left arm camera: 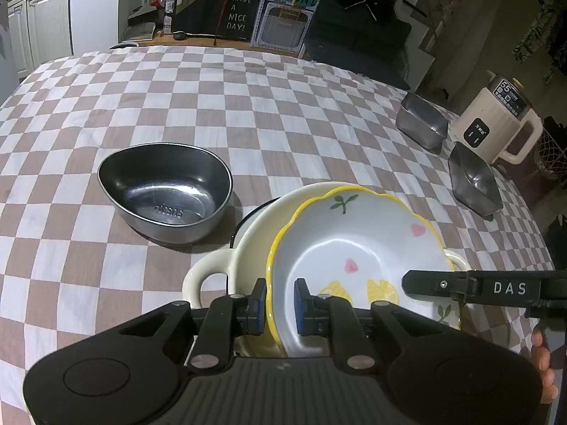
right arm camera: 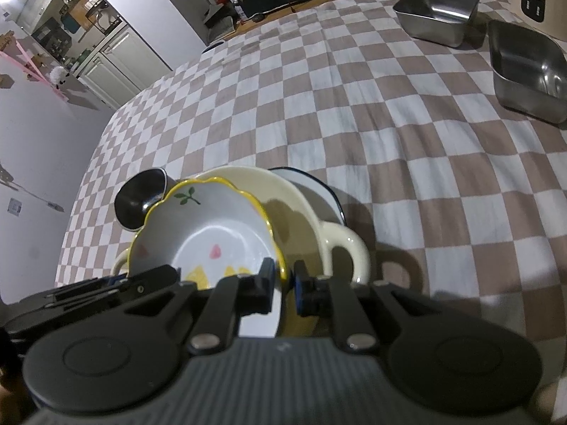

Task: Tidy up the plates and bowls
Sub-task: 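Lower the floral bowl with both grippers into the cream bowl, then settle the floral bowl inside the cream bowl and open both grippers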

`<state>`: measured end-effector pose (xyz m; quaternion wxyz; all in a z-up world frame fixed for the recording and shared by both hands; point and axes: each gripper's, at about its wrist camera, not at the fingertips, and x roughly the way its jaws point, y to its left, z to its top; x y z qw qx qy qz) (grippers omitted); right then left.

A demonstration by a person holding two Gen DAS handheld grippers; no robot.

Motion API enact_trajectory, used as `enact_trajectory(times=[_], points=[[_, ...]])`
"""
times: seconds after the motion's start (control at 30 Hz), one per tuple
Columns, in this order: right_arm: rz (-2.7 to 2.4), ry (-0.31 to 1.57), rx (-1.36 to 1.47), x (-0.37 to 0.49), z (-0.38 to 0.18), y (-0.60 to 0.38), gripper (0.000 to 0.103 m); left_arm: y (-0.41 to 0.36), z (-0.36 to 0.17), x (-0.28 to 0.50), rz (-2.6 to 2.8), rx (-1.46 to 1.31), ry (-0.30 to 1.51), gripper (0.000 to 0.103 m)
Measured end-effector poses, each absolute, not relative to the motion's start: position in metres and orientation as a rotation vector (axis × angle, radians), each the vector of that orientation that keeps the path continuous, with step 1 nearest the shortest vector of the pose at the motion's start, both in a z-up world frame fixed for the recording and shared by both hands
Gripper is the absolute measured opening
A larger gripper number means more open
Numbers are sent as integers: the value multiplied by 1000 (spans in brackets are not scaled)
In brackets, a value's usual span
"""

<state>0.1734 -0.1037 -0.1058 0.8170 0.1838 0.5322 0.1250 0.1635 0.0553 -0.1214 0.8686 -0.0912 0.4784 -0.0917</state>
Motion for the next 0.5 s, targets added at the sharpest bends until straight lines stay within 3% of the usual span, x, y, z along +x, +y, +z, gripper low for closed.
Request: enact_trajectory(times=[0.5], points=[[242,1167,378,179,-107,-93,22,55,-122,165,-191,-186,1019,16]])
